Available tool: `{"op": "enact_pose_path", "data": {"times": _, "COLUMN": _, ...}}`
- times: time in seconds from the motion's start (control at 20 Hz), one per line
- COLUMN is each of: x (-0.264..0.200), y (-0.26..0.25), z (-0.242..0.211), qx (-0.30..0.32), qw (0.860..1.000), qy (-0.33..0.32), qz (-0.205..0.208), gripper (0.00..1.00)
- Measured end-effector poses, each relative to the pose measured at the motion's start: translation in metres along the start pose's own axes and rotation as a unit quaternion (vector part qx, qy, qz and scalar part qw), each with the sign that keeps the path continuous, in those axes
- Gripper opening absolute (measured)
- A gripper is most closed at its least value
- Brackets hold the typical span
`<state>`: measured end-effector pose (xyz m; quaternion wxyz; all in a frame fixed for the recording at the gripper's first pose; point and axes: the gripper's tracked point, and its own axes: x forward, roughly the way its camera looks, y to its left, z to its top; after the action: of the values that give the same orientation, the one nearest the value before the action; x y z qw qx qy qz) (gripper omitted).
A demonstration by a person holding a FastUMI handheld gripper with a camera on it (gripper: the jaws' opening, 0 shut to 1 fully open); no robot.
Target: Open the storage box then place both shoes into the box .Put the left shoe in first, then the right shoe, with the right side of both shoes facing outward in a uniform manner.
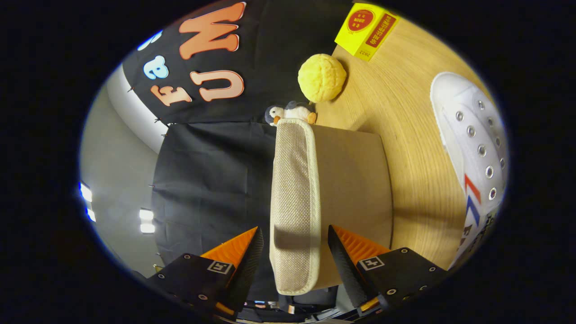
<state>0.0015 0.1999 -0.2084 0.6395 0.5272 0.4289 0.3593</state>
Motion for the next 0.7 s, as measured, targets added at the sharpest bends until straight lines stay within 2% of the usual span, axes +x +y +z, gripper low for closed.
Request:
{"op": "enact_pose_path", "data": {"times": 0.05, "x": 0.000, "y": 0.002, "z": 0.001, "qx": 0.008, "qw": 1.000, "qy": -0.002, "qz": 0.005, "gripper": 0.84}}
{"op": "enact_pose_path", "data": {"times": 0.1, "x": -0.002, "y": 0.006, "z": 0.002, "qx": 0.013, "qw": 1.000, "qy": -0.005, "qz": 0.012, "gripper": 0.75}}
{"op": "enact_pose_path", "data": {"times": 0.25, "x": -0.011, "y": 0.007, "z": 0.004, "qx": -0.002, "qw": 1.000, "qy": -0.018, "qz": 0.002, "gripper": 0.59}}
{"op": "enact_pose_path", "data": {"times": 0.35, "x": -0.022, "y": 0.020, "z": 0.010, "qx": -0.010, "qw": 0.999, "qy": -0.035, "qz": 0.005, "gripper": 0.40}}
{"op": "enact_pose_path", "data": {"times": 0.4, "x": -0.027, "y": 0.027, "z": 0.013, "qx": -0.017, "qw": 0.999, "qy": -0.045, "qz": 0.007, "gripper": 0.25}}
{"op": "enact_pose_path", "data": {"times": 0.45, "x": -0.031, "y": 0.034, "z": 0.017, "qx": -0.024, "qw": 0.998, "qy": -0.055, "qz": 0.004, "gripper": 0.18}}
{"op": "enact_pose_path", "data": {"times": 0.5, "x": -0.032, "y": 0.040, "z": 0.017, "qx": -0.035, "qw": 0.997, "qy": -0.064, "qz": -0.004, "gripper": 0.07}}
{"op": "enact_pose_path", "data": {"times": 0.55, "x": -0.032, "y": 0.049, "z": 0.017, "qx": -0.048, "qw": 0.997, "qy": -0.067, "qz": -0.008, "gripper": 0.02}}
{"op": "enact_pose_path", "data": {"times": 0.7, "x": -0.029, "y": 0.096, "z": 0.013, "qx": -0.082, "qw": 0.994, "qy": -0.072, "qz": 0.008, "gripper": 0.01}}
